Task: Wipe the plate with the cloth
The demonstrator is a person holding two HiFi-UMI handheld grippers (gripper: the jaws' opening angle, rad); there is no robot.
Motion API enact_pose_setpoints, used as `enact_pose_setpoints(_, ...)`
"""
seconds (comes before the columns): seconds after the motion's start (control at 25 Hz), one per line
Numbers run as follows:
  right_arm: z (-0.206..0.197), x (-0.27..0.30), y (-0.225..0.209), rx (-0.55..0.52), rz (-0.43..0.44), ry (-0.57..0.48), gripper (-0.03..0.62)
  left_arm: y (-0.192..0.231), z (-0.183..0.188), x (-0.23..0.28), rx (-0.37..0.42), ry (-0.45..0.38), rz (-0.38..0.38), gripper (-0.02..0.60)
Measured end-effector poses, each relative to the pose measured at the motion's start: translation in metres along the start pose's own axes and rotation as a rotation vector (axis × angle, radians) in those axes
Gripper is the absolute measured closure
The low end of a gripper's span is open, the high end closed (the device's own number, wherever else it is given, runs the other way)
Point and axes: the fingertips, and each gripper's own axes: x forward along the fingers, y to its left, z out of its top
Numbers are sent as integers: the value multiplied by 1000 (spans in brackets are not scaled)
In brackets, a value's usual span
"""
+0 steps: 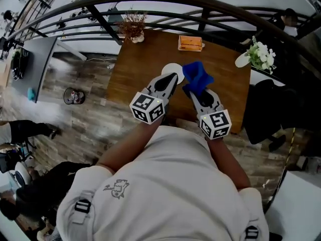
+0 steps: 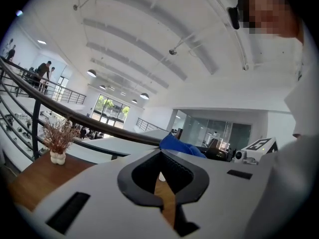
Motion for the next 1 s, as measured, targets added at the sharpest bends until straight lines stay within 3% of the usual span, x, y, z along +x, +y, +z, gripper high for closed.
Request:
enact_pose_setpoints(0.4, -21, -76, 29, -11, -15, -30, 484, -63, -27, -60, 44, -31, 74, 575)
enact_pose_setpoints(1.0, -23, -98, 52, -14, -31, -65, 484, -81, -48, -91, 53, 6, 78, 575)
